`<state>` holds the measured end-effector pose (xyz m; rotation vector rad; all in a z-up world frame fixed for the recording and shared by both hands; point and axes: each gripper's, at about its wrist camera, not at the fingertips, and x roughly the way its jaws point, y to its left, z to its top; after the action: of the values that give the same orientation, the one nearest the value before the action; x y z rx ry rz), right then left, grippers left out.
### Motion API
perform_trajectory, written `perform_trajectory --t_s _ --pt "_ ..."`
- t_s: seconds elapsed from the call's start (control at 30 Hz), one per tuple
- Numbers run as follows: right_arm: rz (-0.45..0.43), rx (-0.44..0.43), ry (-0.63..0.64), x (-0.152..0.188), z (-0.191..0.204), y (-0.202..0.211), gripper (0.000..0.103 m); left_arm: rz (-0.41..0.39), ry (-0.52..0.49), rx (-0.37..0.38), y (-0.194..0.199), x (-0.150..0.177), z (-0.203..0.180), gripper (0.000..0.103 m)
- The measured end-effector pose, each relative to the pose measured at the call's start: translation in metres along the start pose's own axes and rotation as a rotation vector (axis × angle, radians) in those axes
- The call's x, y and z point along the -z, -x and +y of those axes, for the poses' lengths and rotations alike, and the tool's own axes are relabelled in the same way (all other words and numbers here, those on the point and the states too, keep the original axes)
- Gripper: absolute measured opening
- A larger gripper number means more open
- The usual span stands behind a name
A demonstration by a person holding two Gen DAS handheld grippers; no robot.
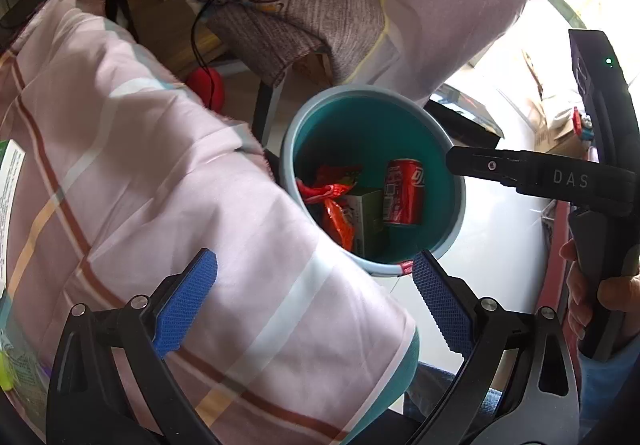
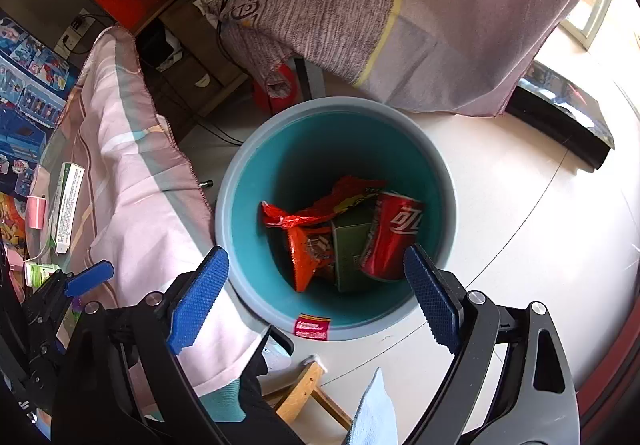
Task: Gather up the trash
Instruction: 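Move both open tools back over the cluttered table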
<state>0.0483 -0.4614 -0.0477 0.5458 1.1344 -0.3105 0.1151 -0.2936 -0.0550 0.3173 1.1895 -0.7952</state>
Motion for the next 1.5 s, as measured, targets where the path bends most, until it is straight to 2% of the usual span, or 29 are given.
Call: perform_trajectory --t_s 0.4,0.8,1.07,1.3,1.5 --pt "-0.01 -0.035 0.067 0.017 0.056 0.004 0.085 -0.038 0.052 -0.056 0.041 0.04 0.044 0.098" --pt "0.008 -0.052 0.226 0.043 0.144 0.004 0.085 -0.089 0.159 -0.125 0.09 0.097 0.107 0.098" --pt "0.026 -0.082 0.334 0.062 0.21 -0.002 0.085 -0.127 0.244 -0.191 0.126 0.15 0.16 0.098" --pt "0.094 -0.143 0.424 0.096 0.274 -0.023 0.085 -0.157 0.377 -0.241 0.151 0.197 0.213 0.099" --pt "0.17 -0.164 0.458 0.124 0.305 -0.05 0.085 -0.156 0.48 -0.251 0.16 0.234 0.251 0.099"
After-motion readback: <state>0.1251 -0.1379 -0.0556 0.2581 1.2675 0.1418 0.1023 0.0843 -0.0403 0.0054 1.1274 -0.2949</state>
